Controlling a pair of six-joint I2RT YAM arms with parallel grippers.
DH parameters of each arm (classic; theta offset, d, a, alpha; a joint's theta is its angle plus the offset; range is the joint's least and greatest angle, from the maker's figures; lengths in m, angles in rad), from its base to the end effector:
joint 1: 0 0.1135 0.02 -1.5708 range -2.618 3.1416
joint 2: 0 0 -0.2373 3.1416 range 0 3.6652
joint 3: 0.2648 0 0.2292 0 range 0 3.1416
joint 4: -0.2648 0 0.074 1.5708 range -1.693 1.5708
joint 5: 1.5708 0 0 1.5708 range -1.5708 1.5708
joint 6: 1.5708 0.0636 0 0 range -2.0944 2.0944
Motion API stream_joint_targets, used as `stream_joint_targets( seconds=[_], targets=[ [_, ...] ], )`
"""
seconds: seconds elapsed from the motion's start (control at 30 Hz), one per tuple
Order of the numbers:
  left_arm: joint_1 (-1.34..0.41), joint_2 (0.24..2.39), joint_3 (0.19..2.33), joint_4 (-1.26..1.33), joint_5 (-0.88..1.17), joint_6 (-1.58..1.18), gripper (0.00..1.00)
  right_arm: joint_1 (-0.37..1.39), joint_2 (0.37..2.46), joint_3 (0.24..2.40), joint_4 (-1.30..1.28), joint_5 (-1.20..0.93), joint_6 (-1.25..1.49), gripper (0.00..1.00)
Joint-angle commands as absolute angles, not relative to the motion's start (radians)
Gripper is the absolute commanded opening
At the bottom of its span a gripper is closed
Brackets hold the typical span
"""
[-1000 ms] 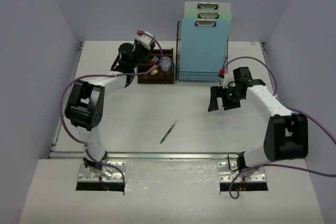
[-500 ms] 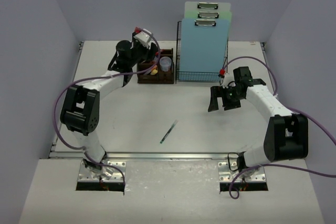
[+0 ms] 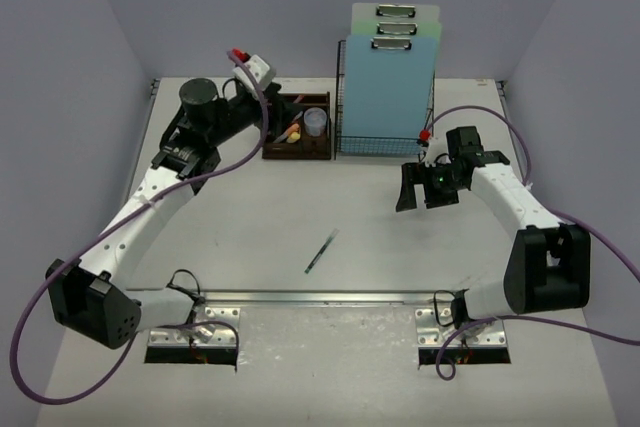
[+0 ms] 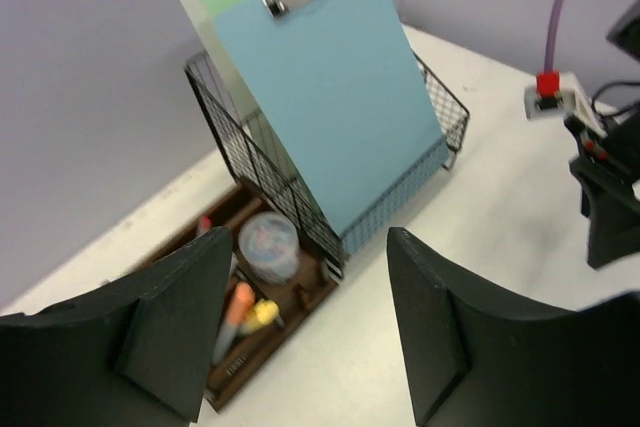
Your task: Organize the desk
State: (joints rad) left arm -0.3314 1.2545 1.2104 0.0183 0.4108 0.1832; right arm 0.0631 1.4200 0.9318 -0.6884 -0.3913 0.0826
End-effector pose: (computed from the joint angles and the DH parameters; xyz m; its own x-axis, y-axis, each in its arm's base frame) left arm 0.2774 -0.1223 0.3858 0.0991 0.1425 -0.9848 0.6689 0.7232 0.1720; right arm 0.2568 0.0405 0.1747 -0.9352 0.0173 -0.3537 -0.1277 0.9150 0.3826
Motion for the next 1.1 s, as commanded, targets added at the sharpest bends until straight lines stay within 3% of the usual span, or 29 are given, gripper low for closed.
stream_joint_targets(
  seconds=[0.0, 0.2, 0.37, 0.53, 0.73, 1.07],
  targets=[
    [-0.332, 1.231, 1.107, -0.052, 0.462, 0.136, 0.59, 0.064, 1.391, 0.939, -0.669, -0.409, 0.087, 0.99],
    [-0.400, 1.230, 1.075, -0.123, 0.458, 0.152, 0.56, 0.064, 1.391, 0.939, -0.670, -0.403, 0.081, 0.99],
    [-0.674, 1.279, 1.059, -0.355, 0.243, 0.301, 0.57, 0.064, 1.396, 0.934, -0.667, -0.406, 0.084, 0.99],
    [-0.846, 1.440, 1.075, -0.553, 0.127, 0.213, 0.60, 0.064, 1.401, 0.928, -0.663, -0.407, 0.087, 0.99],
    [-0.871, 1.710, 1.187, -0.689, 0.140, 0.122, 0.52, 0.064, 1.399, 0.922, -0.663, -0.406, 0.086, 0.99],
    [-0.891, 1.919, 1.347, -0.723, 0.140, 0.092, 0.47, 0.061, 1.388, 0.911, -0.663, -0.395, 0.074, 0.99]
  ],
)
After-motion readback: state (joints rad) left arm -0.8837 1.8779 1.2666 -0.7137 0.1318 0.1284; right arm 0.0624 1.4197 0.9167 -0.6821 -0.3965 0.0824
